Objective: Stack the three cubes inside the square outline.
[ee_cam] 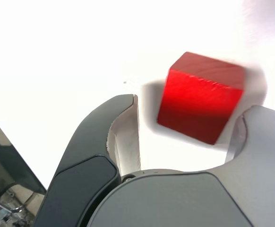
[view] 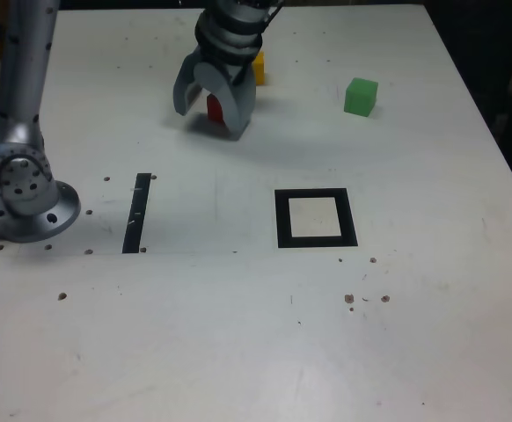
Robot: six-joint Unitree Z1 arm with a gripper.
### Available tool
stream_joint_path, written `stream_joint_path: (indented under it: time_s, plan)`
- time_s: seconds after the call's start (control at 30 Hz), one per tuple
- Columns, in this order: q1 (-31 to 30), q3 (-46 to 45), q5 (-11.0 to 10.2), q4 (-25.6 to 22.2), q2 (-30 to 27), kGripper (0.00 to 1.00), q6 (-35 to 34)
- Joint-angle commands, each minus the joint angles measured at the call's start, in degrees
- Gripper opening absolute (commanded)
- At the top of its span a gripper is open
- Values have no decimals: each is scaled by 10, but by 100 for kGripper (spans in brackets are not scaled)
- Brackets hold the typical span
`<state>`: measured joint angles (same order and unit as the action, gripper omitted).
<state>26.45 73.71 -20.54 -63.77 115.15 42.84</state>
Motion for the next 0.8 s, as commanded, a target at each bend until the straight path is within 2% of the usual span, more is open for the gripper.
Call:
stream_joint_path:
  time_s: [0.0, 0.27, 0.47, 0.77]
  plan:
    - [1, 7, 5, 1, 10, 56, 4]
    - [1, 37, 9, 6, 33, 54, 17]
    - [1, 37, 10, 25, 33, 45, 17]
    - [1, 31, 26, 34, 22, 35, 12]
